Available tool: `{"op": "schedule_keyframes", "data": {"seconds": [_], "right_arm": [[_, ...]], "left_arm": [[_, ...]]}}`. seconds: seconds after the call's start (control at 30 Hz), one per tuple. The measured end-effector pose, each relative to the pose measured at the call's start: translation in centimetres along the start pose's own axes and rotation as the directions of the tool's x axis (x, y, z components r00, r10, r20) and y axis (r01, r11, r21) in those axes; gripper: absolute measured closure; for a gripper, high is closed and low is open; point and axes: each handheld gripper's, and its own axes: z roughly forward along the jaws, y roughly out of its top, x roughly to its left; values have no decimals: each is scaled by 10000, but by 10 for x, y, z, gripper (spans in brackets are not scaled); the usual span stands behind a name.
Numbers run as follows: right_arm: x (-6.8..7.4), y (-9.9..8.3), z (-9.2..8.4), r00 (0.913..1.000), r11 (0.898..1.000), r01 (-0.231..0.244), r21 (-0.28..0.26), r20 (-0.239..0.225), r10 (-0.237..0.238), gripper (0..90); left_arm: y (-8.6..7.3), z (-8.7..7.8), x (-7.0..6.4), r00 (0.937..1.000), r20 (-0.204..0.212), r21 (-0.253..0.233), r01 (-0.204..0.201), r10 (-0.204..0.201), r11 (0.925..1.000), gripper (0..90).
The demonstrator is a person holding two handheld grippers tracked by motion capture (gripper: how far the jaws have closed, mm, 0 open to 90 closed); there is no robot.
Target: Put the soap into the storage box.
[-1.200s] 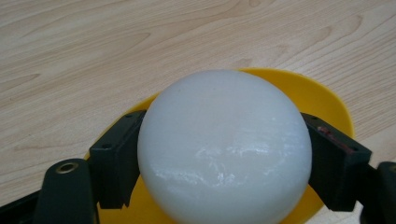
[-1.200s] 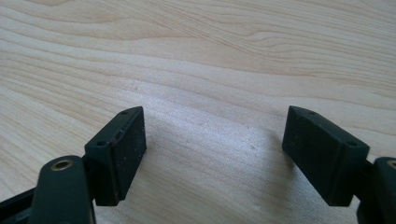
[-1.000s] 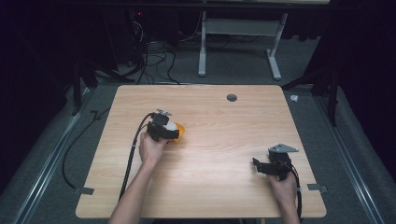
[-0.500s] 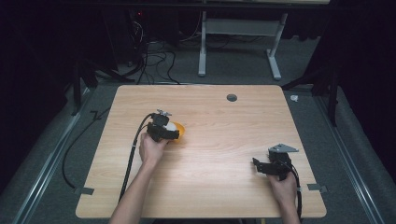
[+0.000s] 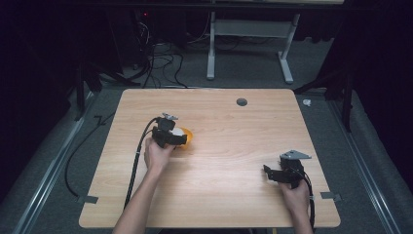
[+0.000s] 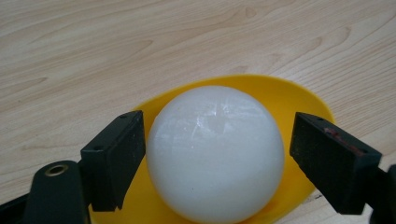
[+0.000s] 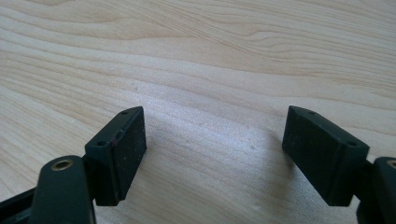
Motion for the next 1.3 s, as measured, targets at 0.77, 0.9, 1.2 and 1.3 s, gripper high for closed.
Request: {"op": "schedule_keyframes", "data": {"seconds": [0.77,0.9,1.2,1.3], "right_arm": [[0,0,0,10000,10000,-7,12,-4,7,225],[0,0,0,10000,10000,-1,9,-10,1,225],[1,0,0,10000,10000,-7,8,0,7,225],[1,0,0,10000,10000,6,7,5,-6,225]], "left_arm": [[0,-35,-2,9996,124,-742,-236,245,9970,197],[-4,-42,-2,9996,123,-899,-226,238,9957,199],[-12,-55,2,9994,335,-1079,-83,120,9941,199],[-14,-58,4,9993,352,-1121,-78,119,9937,200]]}}
